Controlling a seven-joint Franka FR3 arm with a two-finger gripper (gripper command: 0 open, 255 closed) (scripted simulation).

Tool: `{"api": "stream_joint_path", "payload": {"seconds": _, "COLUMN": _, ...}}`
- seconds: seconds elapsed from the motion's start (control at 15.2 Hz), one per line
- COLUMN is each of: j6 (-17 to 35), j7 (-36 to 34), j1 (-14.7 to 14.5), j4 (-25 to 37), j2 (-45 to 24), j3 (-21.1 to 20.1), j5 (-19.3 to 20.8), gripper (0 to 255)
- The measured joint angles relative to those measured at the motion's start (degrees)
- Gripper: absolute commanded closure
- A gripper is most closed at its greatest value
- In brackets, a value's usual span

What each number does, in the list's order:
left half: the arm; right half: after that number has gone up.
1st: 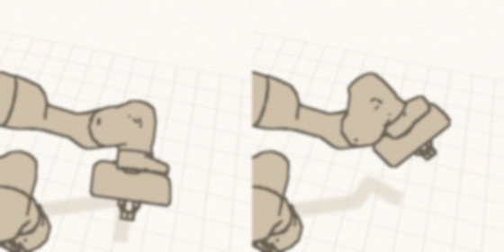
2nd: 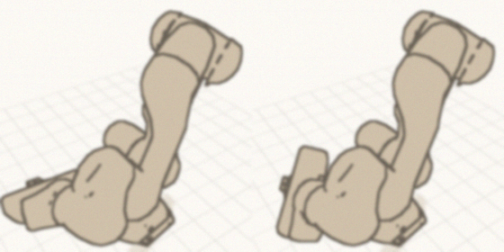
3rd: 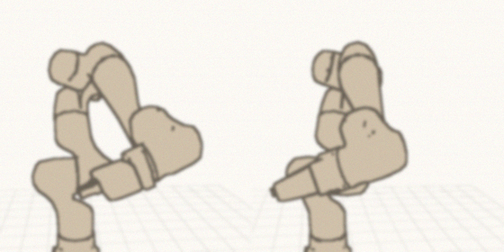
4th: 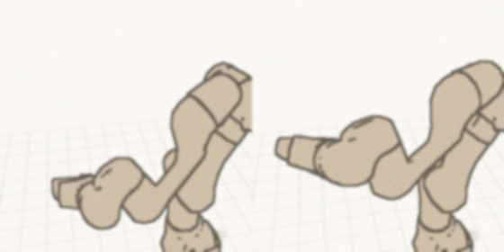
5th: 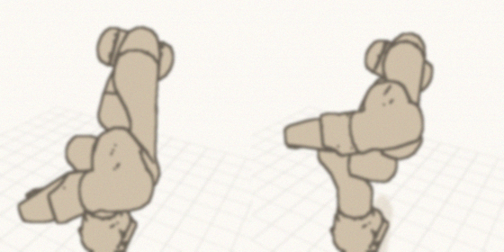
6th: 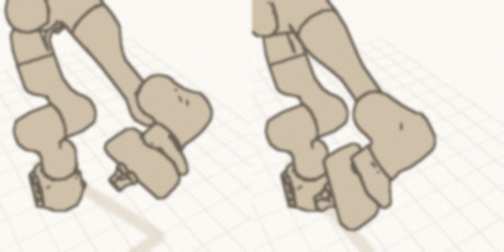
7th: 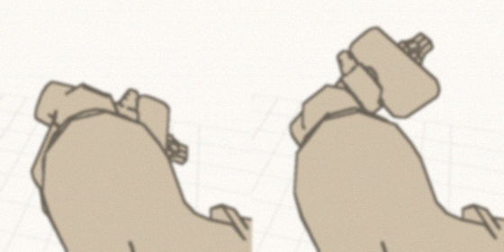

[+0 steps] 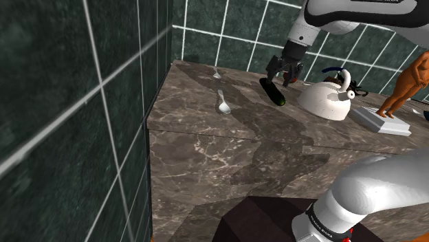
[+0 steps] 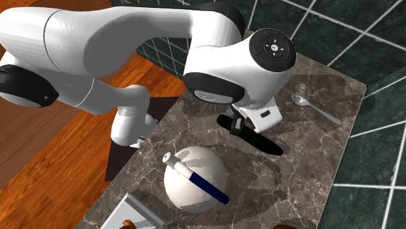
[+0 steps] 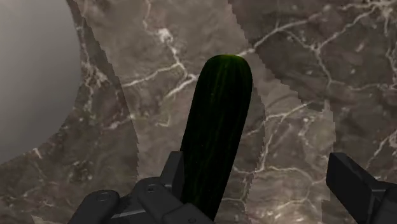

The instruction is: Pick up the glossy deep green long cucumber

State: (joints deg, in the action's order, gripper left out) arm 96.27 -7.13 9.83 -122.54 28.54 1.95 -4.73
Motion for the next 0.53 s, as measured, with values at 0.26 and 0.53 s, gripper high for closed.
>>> {"api": "stream_joint_path", "payload": {"seconds": 0.26, "j6": 2.9, "j7": -5.7, "j1": 2.9, "j4": 3.4, "j2": -5.5, "j3": 1.2, "j5": 0.0, "gripper": 0}}
{"api": "stream_joint_path", "payload": {"seconds": 0.53, "j6": 6.0, "j7": -6.7, "j1": 3.5, "j4": 1.6, "j2": -6.6, "j3": 1.6, "j5": 0.0, "gripper": 0}}
